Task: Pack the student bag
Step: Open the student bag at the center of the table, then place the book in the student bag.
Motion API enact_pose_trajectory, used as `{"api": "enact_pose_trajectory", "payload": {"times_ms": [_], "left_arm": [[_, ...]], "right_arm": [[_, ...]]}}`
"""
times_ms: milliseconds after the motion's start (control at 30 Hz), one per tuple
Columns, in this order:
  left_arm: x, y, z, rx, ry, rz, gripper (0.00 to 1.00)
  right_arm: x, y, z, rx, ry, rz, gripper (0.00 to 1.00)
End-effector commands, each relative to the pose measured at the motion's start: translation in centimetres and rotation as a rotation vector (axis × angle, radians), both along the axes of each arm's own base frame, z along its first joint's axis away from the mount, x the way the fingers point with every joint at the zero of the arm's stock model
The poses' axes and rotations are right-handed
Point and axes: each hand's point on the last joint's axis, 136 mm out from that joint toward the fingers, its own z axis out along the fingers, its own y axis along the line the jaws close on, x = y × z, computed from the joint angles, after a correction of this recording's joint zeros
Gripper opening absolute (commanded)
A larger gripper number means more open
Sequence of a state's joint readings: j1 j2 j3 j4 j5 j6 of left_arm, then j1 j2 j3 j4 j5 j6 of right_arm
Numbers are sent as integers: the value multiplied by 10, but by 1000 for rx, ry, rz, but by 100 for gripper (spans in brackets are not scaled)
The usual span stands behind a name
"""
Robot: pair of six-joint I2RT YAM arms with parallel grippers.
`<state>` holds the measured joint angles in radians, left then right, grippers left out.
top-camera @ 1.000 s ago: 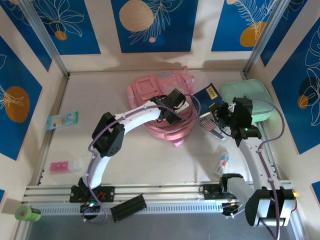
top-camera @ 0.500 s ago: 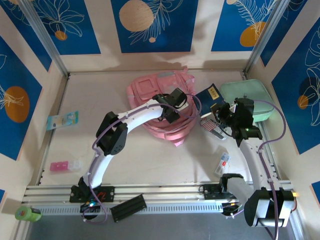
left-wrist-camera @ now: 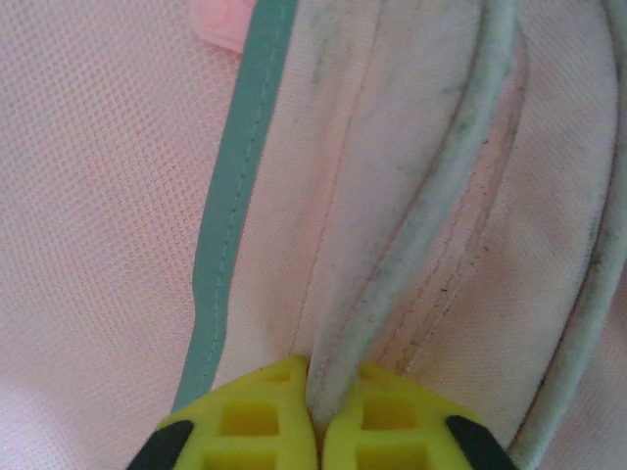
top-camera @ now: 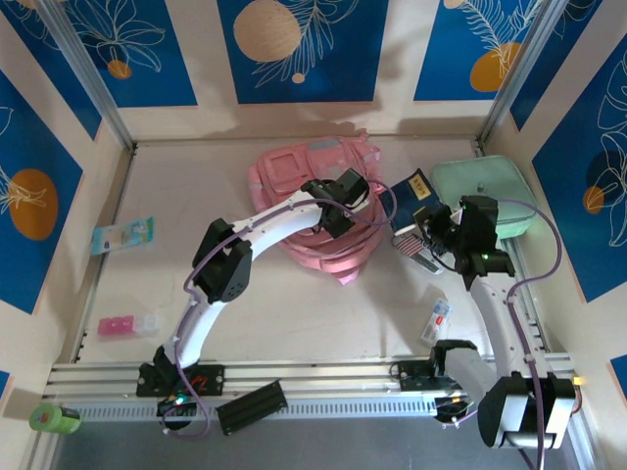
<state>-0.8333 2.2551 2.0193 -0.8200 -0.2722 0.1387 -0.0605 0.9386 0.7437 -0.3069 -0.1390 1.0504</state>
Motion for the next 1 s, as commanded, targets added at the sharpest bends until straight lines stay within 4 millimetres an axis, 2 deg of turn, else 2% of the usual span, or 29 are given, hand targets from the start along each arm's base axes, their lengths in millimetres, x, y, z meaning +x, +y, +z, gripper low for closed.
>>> {"api": "enact_pose_trajectory", "payload": {"times_ms": [0,200,333,433,600,800,900,967], "left_arm": [[18,12,66,-103,-139,80,0],[27,20,119,-235,-245,157,0],[38,28,147,-311,-308,224,0],[43,26,164,-392,-321,242,0],[45,12,191,-496,-317,200,0],[52,7,205,-576,-296,180,0],[55,7,211,-628,-272,187,0],[55,2,217,-668,-251,170,0]], "right_arm": [[-5,-12,9,-57,-39,-33,3],[-17,-15,8,-79,-31,-38,3],[-21,-4,7,-42,-28,11,3],[-21,13,6,9,-21,87,3],[-15,57,12,94,-45,225,3],[2,113,15,152,-65,331,3],[18,123,13,182,-74,299,3],[32,121,8,193,-66,243,3]]}}
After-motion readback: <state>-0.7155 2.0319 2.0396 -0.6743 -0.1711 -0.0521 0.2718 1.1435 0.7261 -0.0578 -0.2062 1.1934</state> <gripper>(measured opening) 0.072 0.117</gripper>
